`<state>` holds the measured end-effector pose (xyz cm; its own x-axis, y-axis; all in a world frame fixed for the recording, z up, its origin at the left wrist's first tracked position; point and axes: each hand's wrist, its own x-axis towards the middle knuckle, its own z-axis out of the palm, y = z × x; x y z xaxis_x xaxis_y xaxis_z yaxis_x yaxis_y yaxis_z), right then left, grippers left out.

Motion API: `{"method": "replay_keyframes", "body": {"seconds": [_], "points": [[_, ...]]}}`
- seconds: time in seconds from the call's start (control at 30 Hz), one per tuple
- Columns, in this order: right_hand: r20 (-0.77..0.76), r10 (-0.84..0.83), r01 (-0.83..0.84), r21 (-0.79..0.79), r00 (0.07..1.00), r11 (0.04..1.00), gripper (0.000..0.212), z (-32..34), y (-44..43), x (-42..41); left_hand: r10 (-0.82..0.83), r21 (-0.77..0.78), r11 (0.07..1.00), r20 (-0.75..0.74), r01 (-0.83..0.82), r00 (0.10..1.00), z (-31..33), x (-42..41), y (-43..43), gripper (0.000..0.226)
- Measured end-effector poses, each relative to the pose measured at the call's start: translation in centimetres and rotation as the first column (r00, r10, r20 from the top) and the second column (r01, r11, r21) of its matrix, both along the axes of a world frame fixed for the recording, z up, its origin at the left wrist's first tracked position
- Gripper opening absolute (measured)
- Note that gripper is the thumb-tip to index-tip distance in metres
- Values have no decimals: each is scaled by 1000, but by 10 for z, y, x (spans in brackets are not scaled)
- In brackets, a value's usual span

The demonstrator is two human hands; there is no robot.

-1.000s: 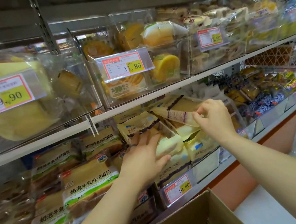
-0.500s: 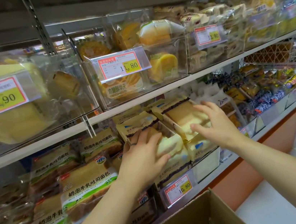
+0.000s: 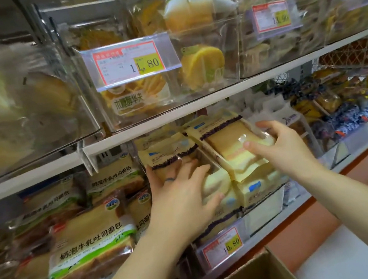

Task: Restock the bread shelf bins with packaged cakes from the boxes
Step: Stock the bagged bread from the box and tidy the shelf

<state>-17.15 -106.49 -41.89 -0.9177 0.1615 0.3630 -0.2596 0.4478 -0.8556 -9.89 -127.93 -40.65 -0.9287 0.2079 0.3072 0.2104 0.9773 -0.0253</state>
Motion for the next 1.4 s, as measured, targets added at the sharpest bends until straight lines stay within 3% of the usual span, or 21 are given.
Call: {"method": "replay_keyframes", "body": {"seconds": [0.3,0.47,0.57,0.67,0.77,0.87,1.03,1.1,1.17,1.27,1.4], "points": [[-10,11,-11,-25,1000,1000,56,2,5,1,44,63,997,-59,-40,997,-2,12,2,54],[15,45,-46,50,999,998,55,1,12,1,129,26,991,-20,-128,991,1,24,13,54],[-47,148,-134,219,988,966,73,4,18,11,171,29,985,-2,-171,985,1,35,20,56],[41,273,-260,465,961,846,89,9,28,24,213,50,976,11,-213,977,1,48,28,58],[99,323,-321,564,941,761,80,12,39,25,216,45,975,43,-218,976,2,55,42,59],[112,334,-342,516,936,785,59,10,43,21,198,52,978,92,-204,976,6,54,56,58],[-185,210,-88,513,960,854,20,5,43,20,180,106,975,130,-194,975,11,44,67,58],[-211,198,-93,422,957,902,12,7,44,20,185,159,965,135,-206,973,9,40,70,58],[-127,202,-165,259,971,952,12,10,45,20,199,241,944,121,-223,972,8,35,72,55],[-5,242,-241,77,970,967,30,12,47,20,202,403,887,96,-224,975,10,26,80,47],[-49,288,-291,-56,956,955,26,19,46,16,167,558,810,75,-180,983,16,15,92,41]]}}
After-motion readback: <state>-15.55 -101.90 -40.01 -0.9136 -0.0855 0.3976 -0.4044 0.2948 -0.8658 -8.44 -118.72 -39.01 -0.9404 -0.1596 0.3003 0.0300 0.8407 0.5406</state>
